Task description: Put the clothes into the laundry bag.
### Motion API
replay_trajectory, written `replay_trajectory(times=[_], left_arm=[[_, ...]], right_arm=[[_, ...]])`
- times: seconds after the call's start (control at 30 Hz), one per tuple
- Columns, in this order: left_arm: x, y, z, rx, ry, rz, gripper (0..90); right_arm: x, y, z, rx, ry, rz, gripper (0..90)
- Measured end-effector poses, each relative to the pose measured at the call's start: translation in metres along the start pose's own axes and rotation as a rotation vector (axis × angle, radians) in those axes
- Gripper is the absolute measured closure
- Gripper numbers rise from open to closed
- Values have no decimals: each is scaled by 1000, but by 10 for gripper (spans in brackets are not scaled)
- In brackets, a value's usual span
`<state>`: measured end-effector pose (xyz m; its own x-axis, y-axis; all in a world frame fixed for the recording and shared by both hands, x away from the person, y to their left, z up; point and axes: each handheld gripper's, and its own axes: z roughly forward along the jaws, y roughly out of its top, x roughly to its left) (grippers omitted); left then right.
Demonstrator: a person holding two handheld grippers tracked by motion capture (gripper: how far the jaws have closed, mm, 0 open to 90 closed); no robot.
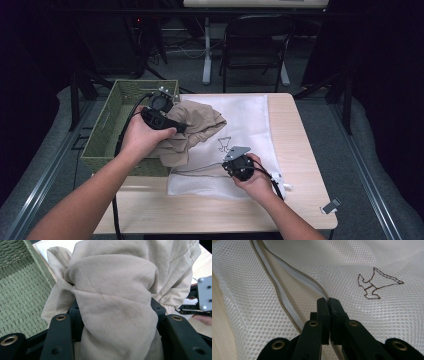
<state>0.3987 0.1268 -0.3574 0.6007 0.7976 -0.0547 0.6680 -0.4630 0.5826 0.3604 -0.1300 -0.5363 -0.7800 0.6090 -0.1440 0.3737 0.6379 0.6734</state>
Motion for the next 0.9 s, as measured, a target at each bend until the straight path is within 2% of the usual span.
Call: replay_trajectory(times=[0.03, 0.07, 0.1, 0.17, 0.27, 0.67, 0.9], left_arm=[[0, -1, -1, 1, 0, -1, 483], [0, -2, -1, -1, -2, -1, 483], [0, -3, -2, -1, -1, -1, 483], [0, -5, -3, -1, -1, 1, 483], [-1, -7, -5, -4, -3, 2, 483], [-4, -26, -14, -27, -35, 0, 483], [-12, -36, -19, -40, -39, 6, 483]], right_arm=[[-1, 0, 0, -16, 0, 8, 884], [-3, 2, -2, 0, -3, 1, 884], [-4, 3, -1, -19, 3, 15, 885], [-6, 6, -2, -20, 0, 3, 885], [-10, 11, -4, -40, -6, 12, 885], [-25, 34, -23, -89, -28, 8, 885], [-33, 46, -29, -105, -11, 16, 885]])
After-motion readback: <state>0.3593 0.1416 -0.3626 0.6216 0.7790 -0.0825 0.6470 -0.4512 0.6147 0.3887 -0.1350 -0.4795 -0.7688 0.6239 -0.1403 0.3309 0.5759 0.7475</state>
